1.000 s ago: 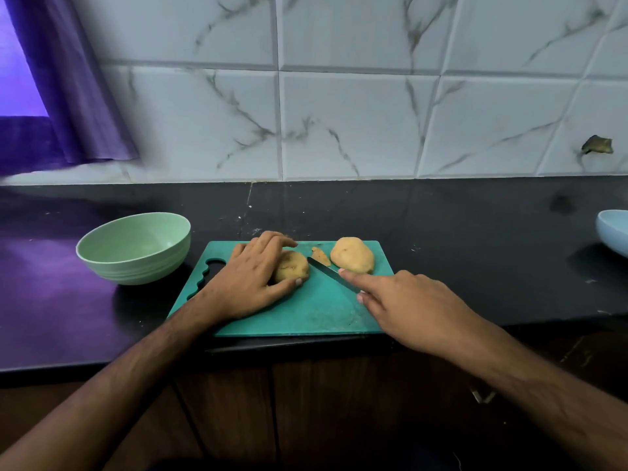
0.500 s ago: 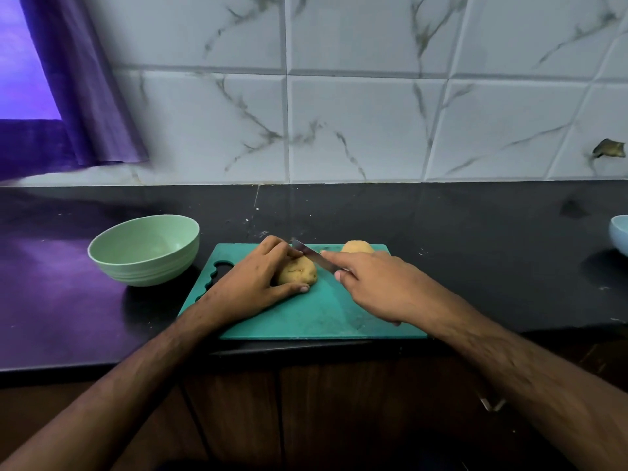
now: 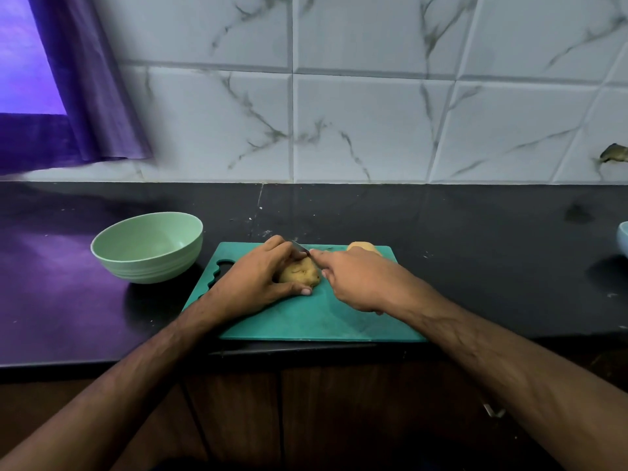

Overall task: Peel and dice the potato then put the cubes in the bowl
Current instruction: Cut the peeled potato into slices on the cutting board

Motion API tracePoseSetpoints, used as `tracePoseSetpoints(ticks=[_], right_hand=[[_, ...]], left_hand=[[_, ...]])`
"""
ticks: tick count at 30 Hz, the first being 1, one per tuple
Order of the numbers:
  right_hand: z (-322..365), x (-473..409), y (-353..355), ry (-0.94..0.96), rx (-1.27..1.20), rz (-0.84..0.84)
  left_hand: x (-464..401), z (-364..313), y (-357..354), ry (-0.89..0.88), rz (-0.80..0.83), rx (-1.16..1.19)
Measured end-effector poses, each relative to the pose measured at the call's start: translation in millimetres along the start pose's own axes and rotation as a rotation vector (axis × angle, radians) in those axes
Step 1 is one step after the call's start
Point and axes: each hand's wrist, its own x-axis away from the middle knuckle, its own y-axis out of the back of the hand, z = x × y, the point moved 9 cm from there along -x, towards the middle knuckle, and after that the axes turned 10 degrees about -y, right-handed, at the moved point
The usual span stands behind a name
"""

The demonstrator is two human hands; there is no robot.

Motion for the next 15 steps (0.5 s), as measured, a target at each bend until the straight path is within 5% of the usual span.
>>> tracePoseSetpoints(ticks=[15], right_hand=[[-31,74,-29,-0.062,0.005,0.018]], left_hand=[[0,3,-1,0.032,0.025,-0.076]])
